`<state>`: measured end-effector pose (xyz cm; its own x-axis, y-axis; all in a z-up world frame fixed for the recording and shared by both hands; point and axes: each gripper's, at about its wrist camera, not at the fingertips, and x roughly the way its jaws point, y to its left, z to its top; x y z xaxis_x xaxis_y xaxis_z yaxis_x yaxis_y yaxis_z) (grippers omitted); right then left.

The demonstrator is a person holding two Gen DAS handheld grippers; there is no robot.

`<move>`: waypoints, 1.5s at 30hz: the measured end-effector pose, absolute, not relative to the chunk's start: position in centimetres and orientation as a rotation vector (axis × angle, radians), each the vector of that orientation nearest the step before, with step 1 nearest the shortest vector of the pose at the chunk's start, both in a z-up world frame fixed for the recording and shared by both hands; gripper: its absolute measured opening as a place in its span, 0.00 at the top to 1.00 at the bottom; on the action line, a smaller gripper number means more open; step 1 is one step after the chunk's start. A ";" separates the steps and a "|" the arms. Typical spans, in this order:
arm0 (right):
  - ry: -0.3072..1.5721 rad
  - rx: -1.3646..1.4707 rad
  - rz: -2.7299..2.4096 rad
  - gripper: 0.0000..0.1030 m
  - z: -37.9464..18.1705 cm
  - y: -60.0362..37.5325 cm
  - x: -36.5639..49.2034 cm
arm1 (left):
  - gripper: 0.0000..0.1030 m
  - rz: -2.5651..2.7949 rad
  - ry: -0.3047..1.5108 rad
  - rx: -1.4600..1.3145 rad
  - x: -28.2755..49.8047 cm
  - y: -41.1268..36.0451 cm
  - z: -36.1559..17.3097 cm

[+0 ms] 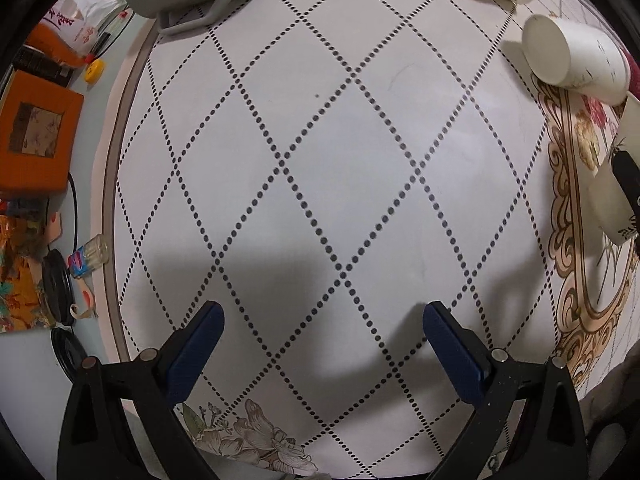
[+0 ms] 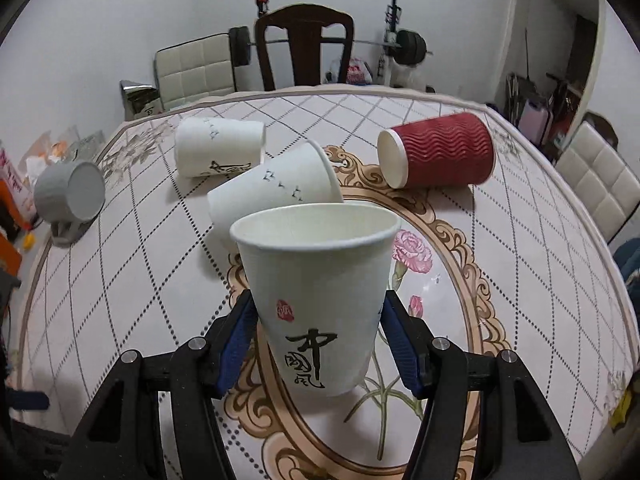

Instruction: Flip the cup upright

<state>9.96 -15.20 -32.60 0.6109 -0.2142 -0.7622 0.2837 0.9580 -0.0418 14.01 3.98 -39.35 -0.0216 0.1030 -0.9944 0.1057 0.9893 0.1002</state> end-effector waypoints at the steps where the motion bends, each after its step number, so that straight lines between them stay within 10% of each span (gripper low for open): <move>1: 0.868 0.081 -0.286 0.37 -32.6 -15.1 9.7 | 0.01 -0.004 1.589 0.170 13.8 3.9 -39.3; 6: 0.924 0.105 -0.266 0.36 -32.7 -15.2 8.4 | 0.01 -0.020 1.557 0.192 11.4 3.4 -38.6; 17: 0.963 0.083 -0.300 0.02 -28.5 -15.7 3.8 | 0.01 -0.018 1.402 0.216 7.5 2.2 -32.0; 45: 0.799 0.008 -0.249 0.00 -1.5 -17.6 -16.3 | 0.00 -0.014 0.873 0.096 -8.5 -0.9 -4.2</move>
<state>-16.32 -17.60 -1.49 0.6699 -0.2182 -0.7097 0.2243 0.9707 -0.0867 -8.49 -0.87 -4.19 0.6431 0.0267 -0.7653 0.0519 0.9956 0.0783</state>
